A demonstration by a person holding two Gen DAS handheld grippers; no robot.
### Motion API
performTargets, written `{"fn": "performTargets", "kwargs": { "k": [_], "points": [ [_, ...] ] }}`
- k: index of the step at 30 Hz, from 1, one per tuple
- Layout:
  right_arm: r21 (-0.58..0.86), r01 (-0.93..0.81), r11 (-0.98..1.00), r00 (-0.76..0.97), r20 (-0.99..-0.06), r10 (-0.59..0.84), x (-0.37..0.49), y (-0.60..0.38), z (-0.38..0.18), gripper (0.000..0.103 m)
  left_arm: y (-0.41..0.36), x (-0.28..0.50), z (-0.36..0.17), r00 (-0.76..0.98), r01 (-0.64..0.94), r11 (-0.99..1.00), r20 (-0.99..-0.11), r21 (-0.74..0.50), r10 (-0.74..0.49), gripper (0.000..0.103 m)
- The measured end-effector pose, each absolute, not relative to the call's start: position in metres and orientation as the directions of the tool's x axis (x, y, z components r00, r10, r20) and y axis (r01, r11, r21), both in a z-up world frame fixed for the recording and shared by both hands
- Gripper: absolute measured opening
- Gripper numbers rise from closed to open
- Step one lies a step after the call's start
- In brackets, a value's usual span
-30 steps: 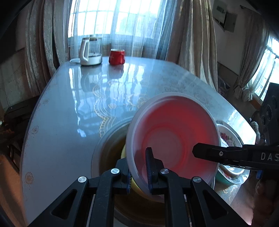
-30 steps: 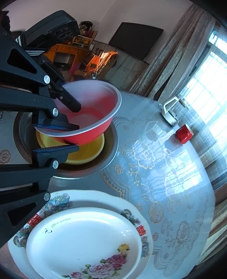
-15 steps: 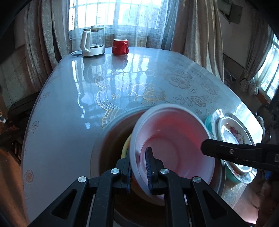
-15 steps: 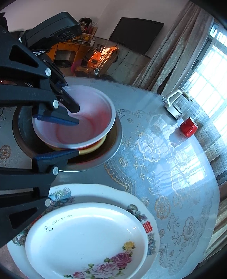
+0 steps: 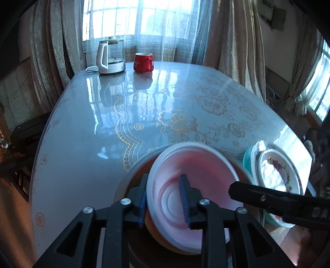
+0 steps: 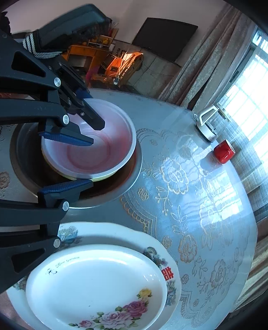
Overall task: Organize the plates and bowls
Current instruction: 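Open both grippers to release the pink-and-red bowl, then move both grippers to the steel bowl rim and close on it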
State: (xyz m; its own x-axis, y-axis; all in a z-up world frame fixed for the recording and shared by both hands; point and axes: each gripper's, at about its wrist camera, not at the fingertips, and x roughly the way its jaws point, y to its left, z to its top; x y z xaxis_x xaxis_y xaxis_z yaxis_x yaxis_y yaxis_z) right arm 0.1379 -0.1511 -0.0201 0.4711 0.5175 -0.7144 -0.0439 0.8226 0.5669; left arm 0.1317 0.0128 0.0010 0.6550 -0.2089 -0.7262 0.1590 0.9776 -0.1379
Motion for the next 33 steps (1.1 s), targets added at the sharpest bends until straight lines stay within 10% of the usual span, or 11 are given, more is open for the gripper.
{"fn": "performTargets", "kwargs": {
  "k": [9, 33],
  "points": [
    [0.564, -0.065, 0.823, 0.610, -0.631, 0.480, 0.118, -0.173, 0.006, 0.035, 0.056, 0.115, 0.035, 0.757, 0.060, 0.973, -0.626, -0.222, -0.189, 0.070],
    [0.526, -0.068, 0.848, 0.577, -0.673, 0.463, 0.087, -0.175, -0.004, 0.042, 0.065, 0.077, -0.003, 0.683, -0.021, 0.992, -0.727, -0.124, -0.077, 0.076]
  ]
}}
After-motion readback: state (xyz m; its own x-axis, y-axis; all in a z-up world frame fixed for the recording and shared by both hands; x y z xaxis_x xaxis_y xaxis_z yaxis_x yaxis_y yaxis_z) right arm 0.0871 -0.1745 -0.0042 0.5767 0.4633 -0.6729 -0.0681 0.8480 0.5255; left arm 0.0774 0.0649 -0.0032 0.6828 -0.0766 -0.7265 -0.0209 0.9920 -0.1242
